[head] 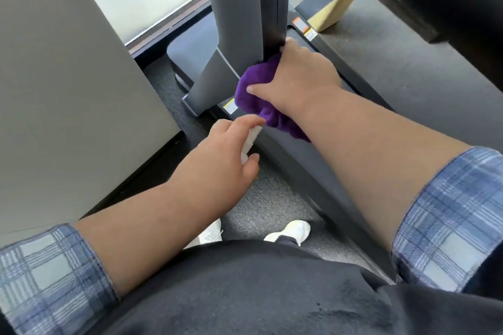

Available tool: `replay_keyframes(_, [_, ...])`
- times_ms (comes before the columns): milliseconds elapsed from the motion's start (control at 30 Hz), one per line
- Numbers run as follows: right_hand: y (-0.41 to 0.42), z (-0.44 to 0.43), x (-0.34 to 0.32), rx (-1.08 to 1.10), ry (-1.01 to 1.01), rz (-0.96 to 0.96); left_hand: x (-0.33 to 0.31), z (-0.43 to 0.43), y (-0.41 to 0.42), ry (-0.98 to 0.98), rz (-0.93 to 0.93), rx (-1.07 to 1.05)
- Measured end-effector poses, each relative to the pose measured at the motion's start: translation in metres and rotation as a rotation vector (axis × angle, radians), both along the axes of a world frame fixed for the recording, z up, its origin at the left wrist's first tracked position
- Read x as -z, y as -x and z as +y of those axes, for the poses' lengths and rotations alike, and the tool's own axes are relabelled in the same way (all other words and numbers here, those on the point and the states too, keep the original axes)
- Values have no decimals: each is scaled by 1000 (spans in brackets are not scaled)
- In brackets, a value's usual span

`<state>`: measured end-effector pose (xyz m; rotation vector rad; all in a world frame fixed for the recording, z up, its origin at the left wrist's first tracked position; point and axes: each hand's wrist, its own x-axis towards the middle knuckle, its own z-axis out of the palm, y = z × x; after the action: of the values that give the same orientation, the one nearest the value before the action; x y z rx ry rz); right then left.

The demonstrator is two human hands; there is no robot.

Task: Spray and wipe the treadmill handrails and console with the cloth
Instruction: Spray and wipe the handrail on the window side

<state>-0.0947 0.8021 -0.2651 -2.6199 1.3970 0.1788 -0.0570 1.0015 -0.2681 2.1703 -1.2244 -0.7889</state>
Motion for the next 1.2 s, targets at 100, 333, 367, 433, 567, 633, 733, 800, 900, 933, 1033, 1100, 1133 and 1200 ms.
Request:
replay_keyframes(100, [6, -3, -9, 48, -75, 53, -1, 2, 4, -3, 1, 14])
replay_keyframes(333, [64, 9, -29, 57, -67, 177, -8, -12, 16, 27, 6, 109])
replay_keyframes(367, [79, 12, -32, 73, -56, 185, -10, -15, 18, 33, 10, 127])
replay_keyframes(433, [108, 19, -37, 102, -28, 212, -15, -23, 22, 42, 14, 161])
replay_keyframes(567, [149, 29, -42, 131, 0, 258, -22, -38, 26, 59, 22, 218])
replay_keyframes(633, [154, 31, -41, 129, 12, 279, -23, -41, 25, 67, 23, 239])
replay_keyframes(733, [144, 33, -36, 115, 50, 309, -18, -39, 18, 61, 28, 234])
replay_keyframes(800, [133, 33, -33, 126, 67, 327, -13, -35, 12, 59, 38, 218])
replay_keyframes(900, [119, 31, -29, 136, 77, 344, -8, -29, 4, 51, 60, 173])
replay_keyframes(933, [114, 30, -28, 129, 83, 345, -6, -27, 1, 47, 66, 156])
replay_keyframes(1033, [93, 27, -24, 86, 96, 331, -4, -22, -7, 45, 66, 113])
replay_keyframes(1100, [73, 22, -18, 49, 110, 321, -4, -21, -11, 48, 67, 97])
replay_keyframes(1133, [61, 19, -14, 37, 114, 314, -4, -20, -12, 54, 65, 94])
replay_keyframes(1200, [36, 14, -7, 24, 122, 294, -6, -17, -17, 61, 53, 88])
